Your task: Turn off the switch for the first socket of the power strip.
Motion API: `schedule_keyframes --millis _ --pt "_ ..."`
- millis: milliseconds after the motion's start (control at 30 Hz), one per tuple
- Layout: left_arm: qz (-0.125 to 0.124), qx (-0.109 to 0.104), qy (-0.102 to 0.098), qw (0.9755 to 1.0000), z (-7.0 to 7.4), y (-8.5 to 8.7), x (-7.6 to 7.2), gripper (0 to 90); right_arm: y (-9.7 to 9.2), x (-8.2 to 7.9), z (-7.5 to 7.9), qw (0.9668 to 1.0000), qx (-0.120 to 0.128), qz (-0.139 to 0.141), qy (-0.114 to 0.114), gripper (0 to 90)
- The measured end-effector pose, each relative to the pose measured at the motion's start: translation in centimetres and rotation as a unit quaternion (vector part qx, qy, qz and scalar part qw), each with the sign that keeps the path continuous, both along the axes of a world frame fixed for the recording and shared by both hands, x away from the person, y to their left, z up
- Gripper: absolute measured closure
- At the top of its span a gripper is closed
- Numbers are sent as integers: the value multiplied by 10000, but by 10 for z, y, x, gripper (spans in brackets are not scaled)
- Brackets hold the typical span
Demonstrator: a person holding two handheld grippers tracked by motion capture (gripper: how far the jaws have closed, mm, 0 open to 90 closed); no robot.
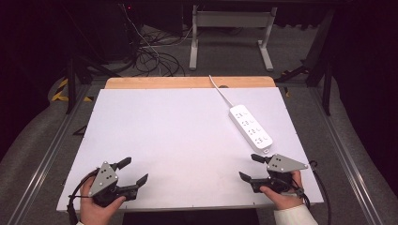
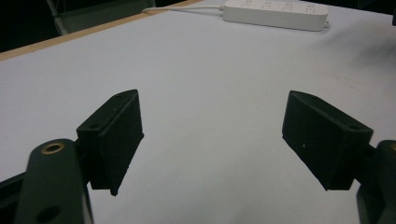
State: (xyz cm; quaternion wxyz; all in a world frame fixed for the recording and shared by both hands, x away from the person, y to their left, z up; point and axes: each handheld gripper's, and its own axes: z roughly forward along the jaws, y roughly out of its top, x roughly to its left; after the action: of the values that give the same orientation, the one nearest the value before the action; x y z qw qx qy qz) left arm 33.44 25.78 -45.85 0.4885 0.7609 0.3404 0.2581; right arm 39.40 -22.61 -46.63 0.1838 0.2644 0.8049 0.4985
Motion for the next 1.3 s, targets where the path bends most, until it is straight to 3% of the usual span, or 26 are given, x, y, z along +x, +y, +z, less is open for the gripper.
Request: schedule_keyframes --millis 733,1000,1300 --pt "69 108 -24 9999 1 -1 -1 211 1 1 2 9999 -87 34 46 229" --pt "105 45 158 9998 3 1 3 218 3 4 11 9999 -98 85 85 249" --pt "127 71 145 9998 3 2 2 217 5 13 21 9998 -164 68 112 255"
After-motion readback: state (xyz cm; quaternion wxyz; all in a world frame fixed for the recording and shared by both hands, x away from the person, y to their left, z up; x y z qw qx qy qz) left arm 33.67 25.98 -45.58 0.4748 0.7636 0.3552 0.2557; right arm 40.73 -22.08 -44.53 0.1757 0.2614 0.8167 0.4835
